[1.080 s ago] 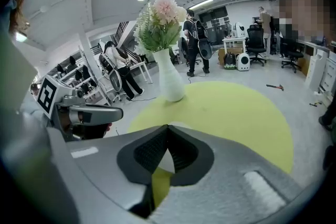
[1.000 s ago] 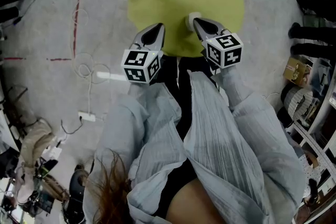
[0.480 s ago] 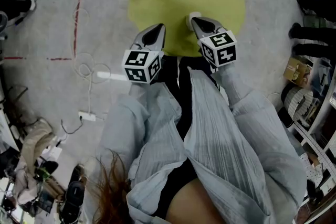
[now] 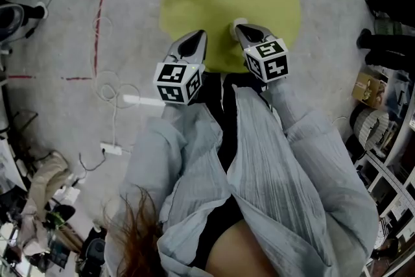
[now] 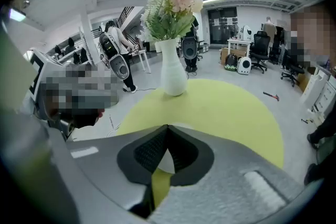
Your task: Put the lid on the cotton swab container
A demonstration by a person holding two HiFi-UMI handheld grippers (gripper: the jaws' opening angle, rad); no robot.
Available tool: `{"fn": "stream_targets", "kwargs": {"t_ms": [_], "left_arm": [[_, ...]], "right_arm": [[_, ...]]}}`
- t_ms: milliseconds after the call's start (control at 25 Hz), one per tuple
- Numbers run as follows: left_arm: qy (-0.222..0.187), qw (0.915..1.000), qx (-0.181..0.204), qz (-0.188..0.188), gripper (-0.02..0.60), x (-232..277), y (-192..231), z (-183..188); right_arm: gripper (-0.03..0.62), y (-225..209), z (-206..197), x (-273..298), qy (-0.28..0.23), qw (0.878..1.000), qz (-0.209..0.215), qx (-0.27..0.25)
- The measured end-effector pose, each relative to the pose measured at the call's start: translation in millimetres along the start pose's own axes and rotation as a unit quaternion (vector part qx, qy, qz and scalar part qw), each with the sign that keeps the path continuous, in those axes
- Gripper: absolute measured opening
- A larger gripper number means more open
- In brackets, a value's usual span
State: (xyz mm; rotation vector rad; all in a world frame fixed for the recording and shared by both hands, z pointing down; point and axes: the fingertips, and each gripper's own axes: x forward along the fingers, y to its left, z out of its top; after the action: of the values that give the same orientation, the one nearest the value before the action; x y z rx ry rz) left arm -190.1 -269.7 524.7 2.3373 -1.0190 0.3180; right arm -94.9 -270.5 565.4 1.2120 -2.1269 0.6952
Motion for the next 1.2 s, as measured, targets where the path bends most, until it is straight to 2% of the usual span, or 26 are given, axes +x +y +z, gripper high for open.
{"fn": "stream_targets", "kwargs": {"t_ms": [480,800,1040,1200], "left_arm": [[-0.028,0.9987,0.034,-0.026,0.015,6,-10,41],[-0.041,0.996,0.054,-0.058,0.015,6,-28,70],[-0.072,0.99,0.076,-0.093,0.015,9,-59,107],[-0.088,0.9841,0.097,-0.121,0.015,13,-75,127]], "right_arm": [[0.002,-19,39,-37,-0.089,0.994,-0.007,0.064],[0.002,-26,72,-92,-0.161,0.983,-0.019,0.088],[0.002,-33,95,-134,-0.22,0.968,-0.024,0.119],[0.002,-48,107,-164,-0.27,0.953,-0.069,0.119]]}}
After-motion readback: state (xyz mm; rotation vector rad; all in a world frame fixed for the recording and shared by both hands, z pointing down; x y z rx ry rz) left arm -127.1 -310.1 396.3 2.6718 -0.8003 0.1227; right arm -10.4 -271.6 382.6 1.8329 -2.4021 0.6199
